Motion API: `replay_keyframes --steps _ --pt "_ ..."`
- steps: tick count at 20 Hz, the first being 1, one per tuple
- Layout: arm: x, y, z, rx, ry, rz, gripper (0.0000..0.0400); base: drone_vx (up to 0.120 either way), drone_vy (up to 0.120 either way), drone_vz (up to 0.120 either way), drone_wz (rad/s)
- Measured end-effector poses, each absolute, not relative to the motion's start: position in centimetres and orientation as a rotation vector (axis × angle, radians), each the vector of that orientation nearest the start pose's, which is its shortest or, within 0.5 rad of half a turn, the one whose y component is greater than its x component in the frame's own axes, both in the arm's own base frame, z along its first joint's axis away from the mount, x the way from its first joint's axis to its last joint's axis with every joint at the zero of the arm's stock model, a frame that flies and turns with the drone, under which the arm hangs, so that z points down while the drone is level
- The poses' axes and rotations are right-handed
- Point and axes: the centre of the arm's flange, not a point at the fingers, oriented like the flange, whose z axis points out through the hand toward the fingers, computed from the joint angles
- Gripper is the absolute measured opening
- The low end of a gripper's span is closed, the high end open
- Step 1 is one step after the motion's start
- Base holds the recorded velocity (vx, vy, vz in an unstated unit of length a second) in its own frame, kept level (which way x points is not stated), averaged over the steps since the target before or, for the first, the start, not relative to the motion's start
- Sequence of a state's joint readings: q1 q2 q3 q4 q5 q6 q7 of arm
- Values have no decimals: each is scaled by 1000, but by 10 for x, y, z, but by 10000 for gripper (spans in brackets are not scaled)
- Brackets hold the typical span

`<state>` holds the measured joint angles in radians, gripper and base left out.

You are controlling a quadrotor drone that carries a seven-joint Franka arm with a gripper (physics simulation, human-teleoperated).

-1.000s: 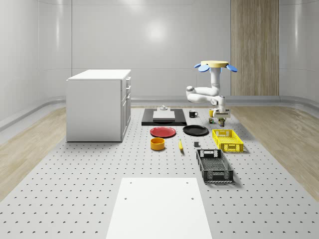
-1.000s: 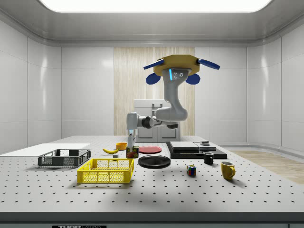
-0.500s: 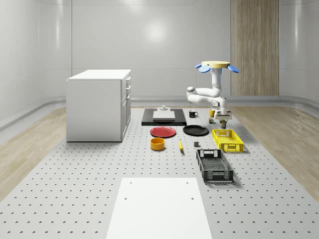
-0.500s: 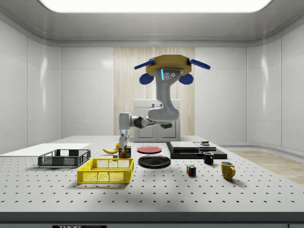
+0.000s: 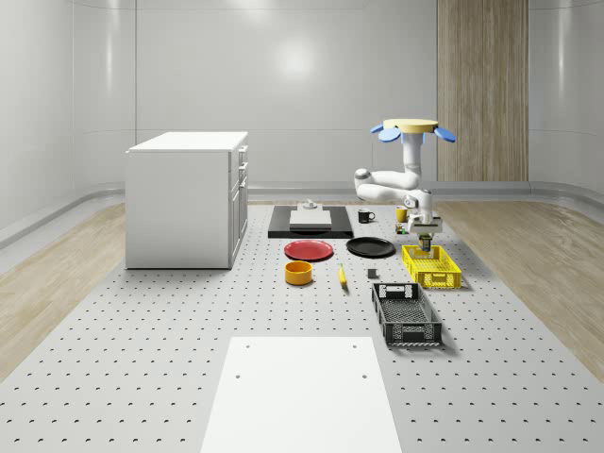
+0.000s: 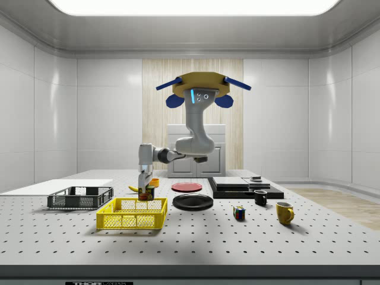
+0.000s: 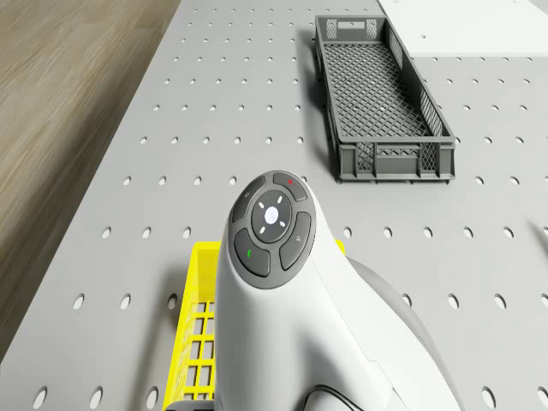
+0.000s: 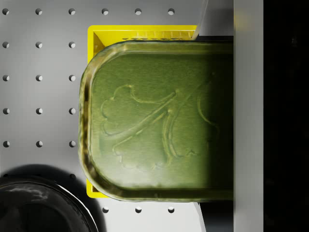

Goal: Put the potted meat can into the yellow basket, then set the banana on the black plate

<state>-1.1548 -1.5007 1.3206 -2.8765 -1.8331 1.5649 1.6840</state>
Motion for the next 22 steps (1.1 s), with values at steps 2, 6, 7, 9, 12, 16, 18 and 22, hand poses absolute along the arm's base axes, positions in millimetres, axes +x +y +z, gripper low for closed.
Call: replay_keyframes --steps 2,6,7,9,12,16,18,22 --pt "303 0 503 -4 2 786 286 120 0 -120 0" --pt "303 0 503 -4 2 786 286 100 0 -40 0" --pt "303 0 504 -4 2 786 285 0 0 0 0" --pt "303 0 509 -4 2 786 285 0 0 0 0" --pt "303 0 519 -3 2 786 285 0 0 0 0" --pt "303 0 534 -3 2 786 285 0 0 0 0" --pt "303 0 541 -3 2 786 285 0 0 0 0" --pt "303 0 554 -2 1 786 323 0 0 0 0"
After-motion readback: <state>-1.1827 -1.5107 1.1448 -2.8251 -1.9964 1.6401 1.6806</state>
